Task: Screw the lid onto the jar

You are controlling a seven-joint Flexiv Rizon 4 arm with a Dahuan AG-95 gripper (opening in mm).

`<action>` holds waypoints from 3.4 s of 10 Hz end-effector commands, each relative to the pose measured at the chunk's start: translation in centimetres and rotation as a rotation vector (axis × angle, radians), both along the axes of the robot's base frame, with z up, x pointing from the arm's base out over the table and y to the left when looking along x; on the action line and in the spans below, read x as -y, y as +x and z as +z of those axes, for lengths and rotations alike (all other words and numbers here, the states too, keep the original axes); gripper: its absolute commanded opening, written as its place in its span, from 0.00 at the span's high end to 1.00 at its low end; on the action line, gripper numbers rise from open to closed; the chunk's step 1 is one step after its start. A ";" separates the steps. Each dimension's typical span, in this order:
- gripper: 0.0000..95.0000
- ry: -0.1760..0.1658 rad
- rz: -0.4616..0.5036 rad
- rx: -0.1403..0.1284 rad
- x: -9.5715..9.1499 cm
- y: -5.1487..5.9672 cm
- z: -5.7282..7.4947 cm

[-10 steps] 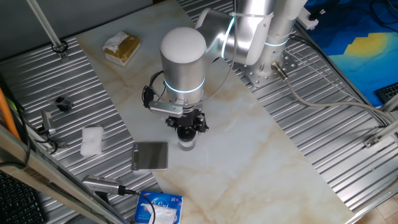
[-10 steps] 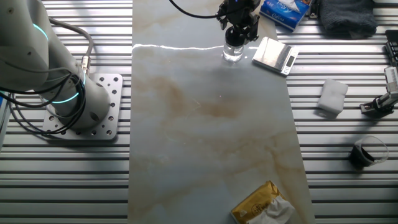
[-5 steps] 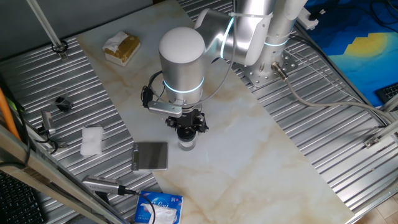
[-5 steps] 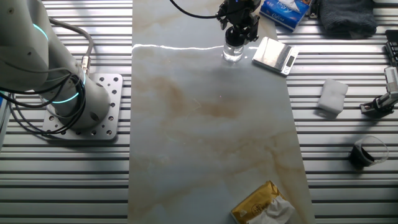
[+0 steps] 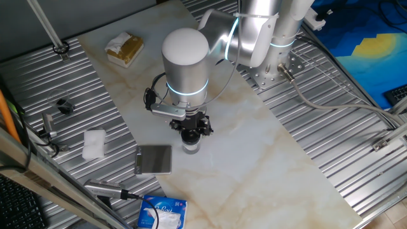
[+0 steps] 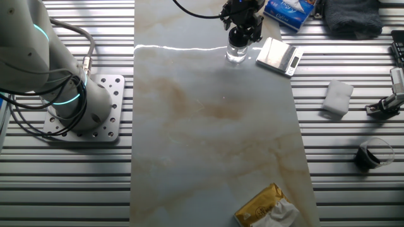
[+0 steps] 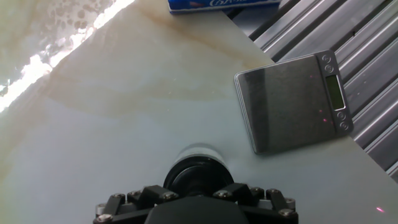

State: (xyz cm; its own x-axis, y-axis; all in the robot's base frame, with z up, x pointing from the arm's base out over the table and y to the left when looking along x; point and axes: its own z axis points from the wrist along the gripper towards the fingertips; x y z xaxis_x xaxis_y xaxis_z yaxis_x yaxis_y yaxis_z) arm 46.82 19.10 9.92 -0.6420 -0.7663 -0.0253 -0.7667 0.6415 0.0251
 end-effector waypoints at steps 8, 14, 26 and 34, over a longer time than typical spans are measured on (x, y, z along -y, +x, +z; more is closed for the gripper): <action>0.40 0.002 -0.045 -0.002 0.0 0.0 0.0; 0.40 0.006 -0.183 -0.010 0.0 0.0 -0.1; 0.40 0.023 -0.504 -0.026 0.0 -0.1 -0.2; 0.60 0.026 -0.631 -0.033 0.0 -0.1 -0.4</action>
State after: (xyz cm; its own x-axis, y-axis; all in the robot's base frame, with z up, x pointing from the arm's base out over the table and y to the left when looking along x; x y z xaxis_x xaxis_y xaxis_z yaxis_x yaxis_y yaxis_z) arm 46.72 19.04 9.97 -0.9729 -0.2308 -0.0116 -0.2311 0.9709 0.0635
